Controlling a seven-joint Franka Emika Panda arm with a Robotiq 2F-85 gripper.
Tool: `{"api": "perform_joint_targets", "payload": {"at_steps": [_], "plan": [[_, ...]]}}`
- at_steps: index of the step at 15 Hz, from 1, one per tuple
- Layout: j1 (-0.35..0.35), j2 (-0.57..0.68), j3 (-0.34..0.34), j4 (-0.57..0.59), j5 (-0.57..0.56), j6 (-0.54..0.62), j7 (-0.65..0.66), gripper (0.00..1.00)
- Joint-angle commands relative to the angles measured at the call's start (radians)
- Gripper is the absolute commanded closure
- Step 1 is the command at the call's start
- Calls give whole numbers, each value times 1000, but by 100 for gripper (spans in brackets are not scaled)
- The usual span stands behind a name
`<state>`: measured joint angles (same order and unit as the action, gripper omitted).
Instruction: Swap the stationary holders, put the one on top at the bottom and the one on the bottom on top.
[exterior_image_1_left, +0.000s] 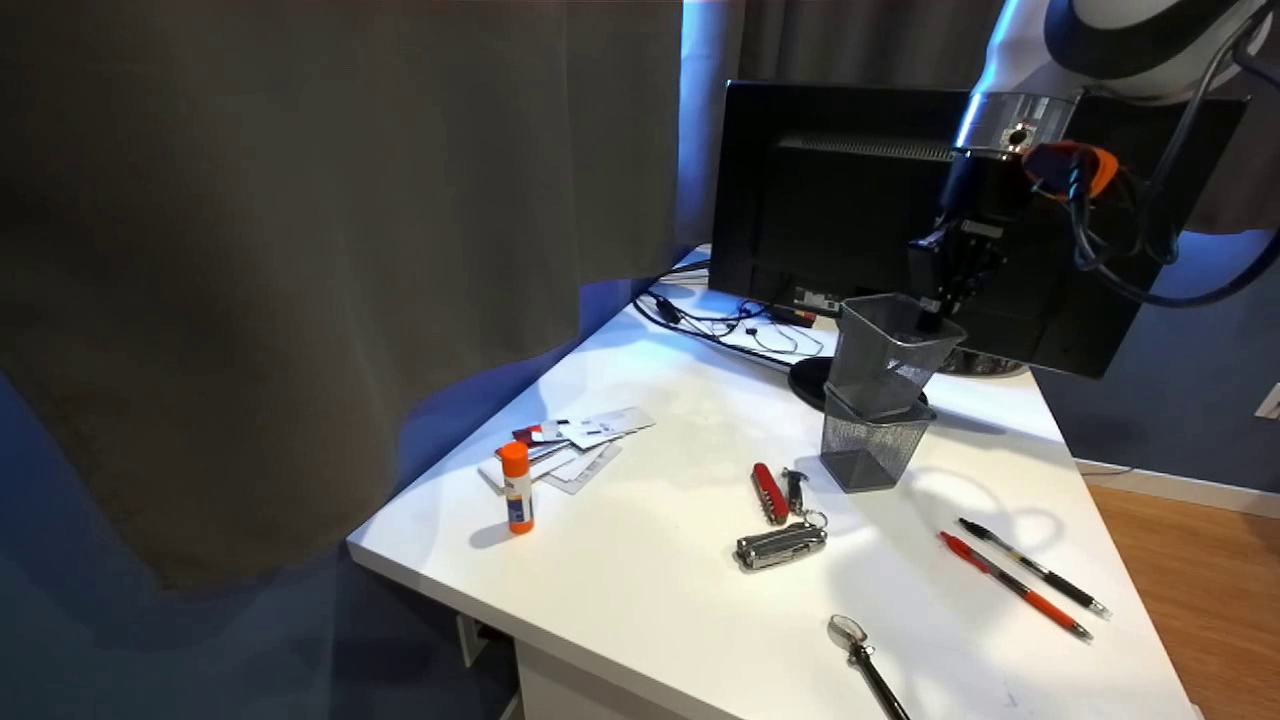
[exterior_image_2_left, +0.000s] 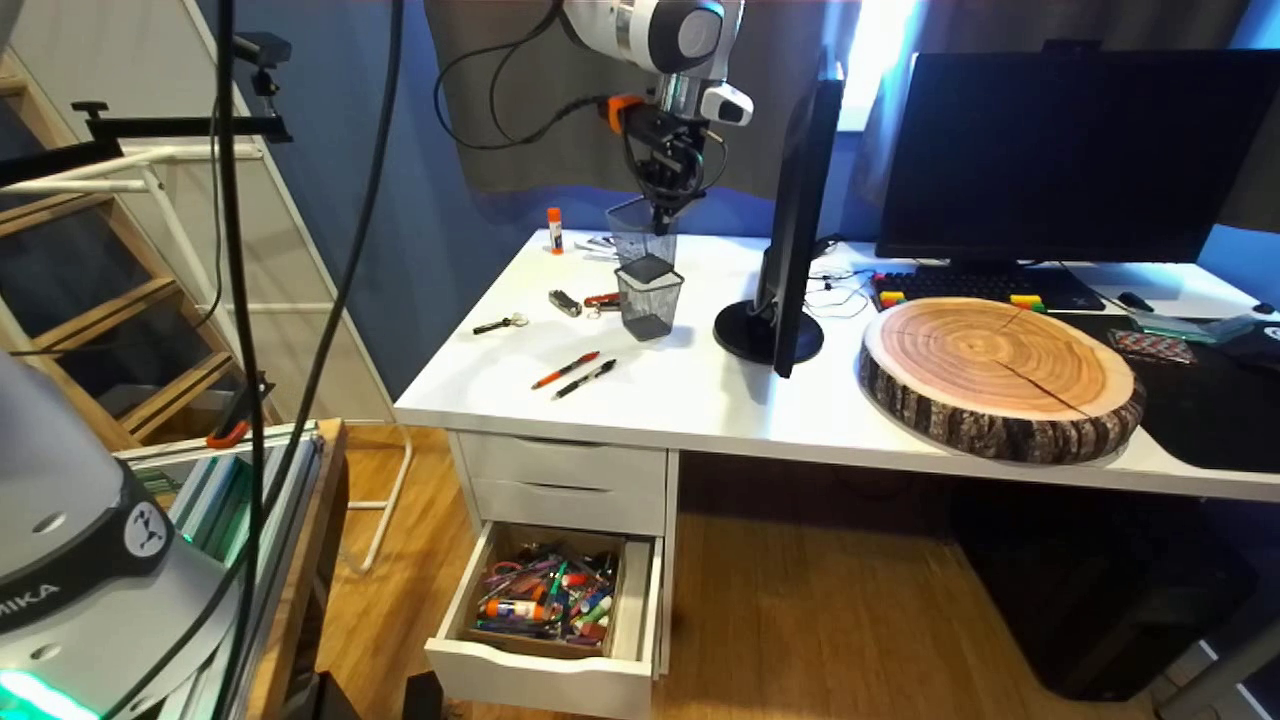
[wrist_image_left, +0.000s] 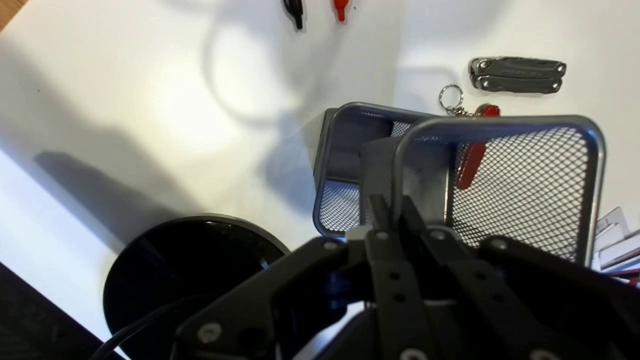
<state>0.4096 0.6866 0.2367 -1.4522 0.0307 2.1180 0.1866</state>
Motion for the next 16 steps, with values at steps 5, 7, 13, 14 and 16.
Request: {"api": "perform_joint_targets", "payload": {"at_steps": [5, 7, 13, 14, 16], "plan": [[2, 40, -9, 70, 25, -66, 11, 98], [0, 41, -11, 71, 27, -73, 16, 98], [0, 52, -12, 83, 30, -96, 20, 55], [0, 51, -12, 84, 30, -93, 20, 49], [-1, 40, -12, 79, 30, -86, 21, 34]]}}
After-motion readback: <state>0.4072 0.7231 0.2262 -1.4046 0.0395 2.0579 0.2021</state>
